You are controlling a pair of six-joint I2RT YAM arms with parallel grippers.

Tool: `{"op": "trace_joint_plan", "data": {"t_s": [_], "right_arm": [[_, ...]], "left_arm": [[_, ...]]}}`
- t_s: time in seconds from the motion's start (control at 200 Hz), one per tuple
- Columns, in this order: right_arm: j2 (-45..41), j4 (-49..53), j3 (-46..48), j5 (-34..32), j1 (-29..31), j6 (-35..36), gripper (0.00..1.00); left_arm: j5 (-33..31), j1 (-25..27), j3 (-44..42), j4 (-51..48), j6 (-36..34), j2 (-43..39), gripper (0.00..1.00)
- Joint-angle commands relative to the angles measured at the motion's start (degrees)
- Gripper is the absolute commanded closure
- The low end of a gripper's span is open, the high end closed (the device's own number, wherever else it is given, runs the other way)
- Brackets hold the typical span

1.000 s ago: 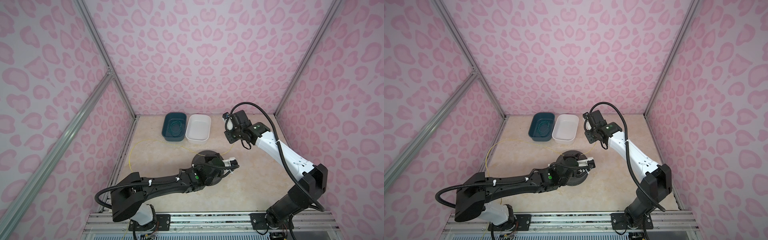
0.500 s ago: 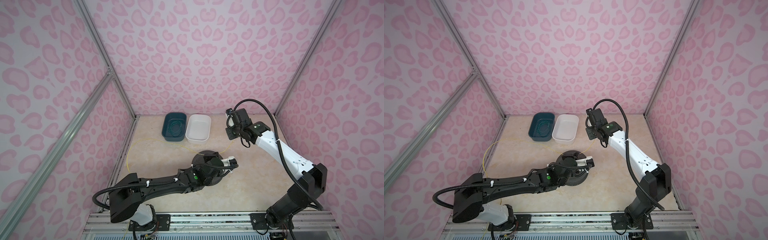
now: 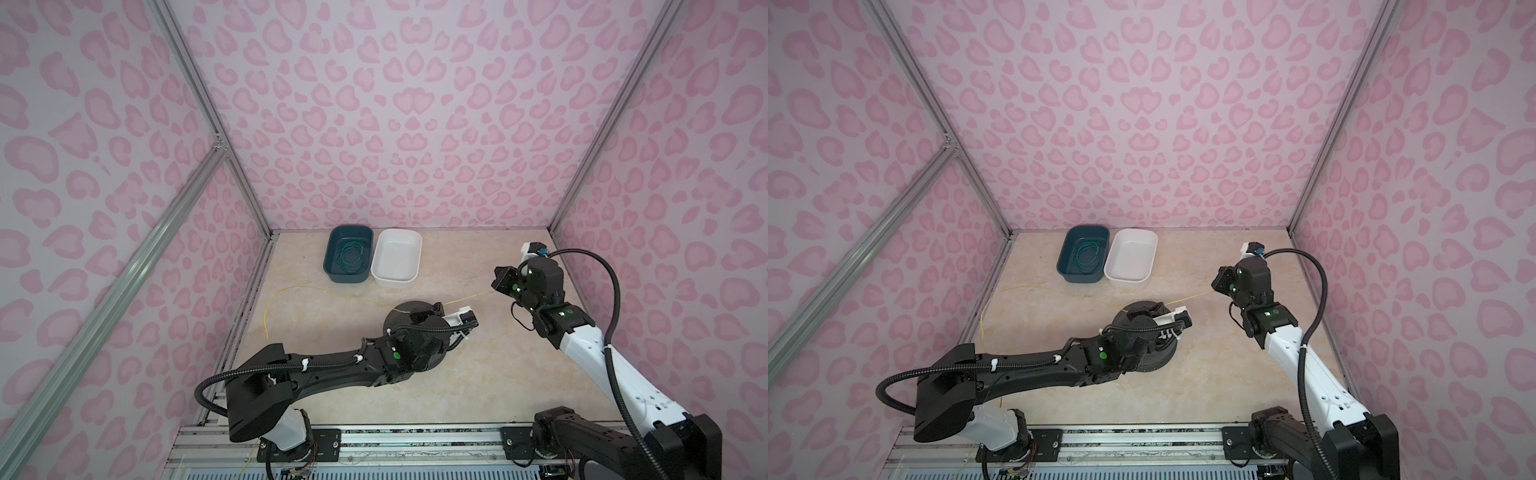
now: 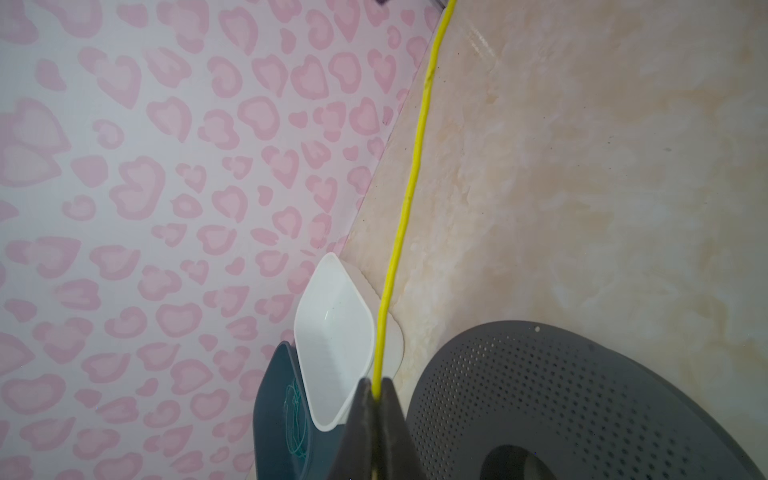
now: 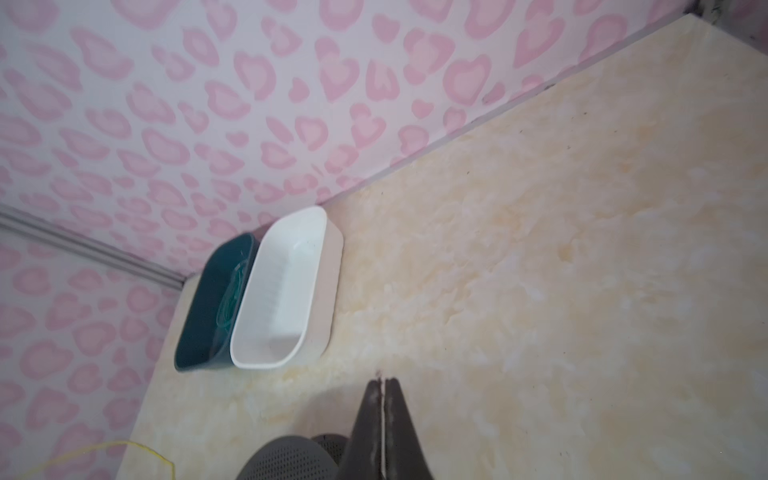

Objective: Wrap the cables

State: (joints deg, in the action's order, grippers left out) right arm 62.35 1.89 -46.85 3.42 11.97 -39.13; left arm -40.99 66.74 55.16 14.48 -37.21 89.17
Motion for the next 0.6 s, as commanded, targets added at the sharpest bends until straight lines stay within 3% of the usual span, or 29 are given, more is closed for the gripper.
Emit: {"op": "trace_joint_plan", "data": {"t_s": [0.0, 0.19, 0.325, 0.475, 0.595], "right_arm": [[-2.66, -14.83, 3.38, -4.37, -0.61, -11.64, 1.00], [-5.50, -20.77, 8.00, -7.24, -0.81, -17.15, 1.00], [-5.34, -16.53, 5.88, -4.08, -1.31, -14.19, 1.00], [-2.53, -5.37, 1.08, 5.54, -3.80, -7.39, 0.61], [1.41, 1.61, -2.82, 14.04, -4.46, -1.16, 0.51]], "left_arm": [[-2.54, -0.04, 0.64, -1.98, 3.87, 1.23, 0.96], [-2.19, 0.23, 0.34, -1.65, 5.83, 2.50, 0.97], [-2.60, 0.23, -0.87, -0.46, 5.51, 1.44, 0.96], [-2.34, 0.18, -1.24, 0.02, 4.82, 0.41, 0.96], [-2.25, 0.23, -1.24, -0.46, 4.17, -0.05, 0.96]]}}
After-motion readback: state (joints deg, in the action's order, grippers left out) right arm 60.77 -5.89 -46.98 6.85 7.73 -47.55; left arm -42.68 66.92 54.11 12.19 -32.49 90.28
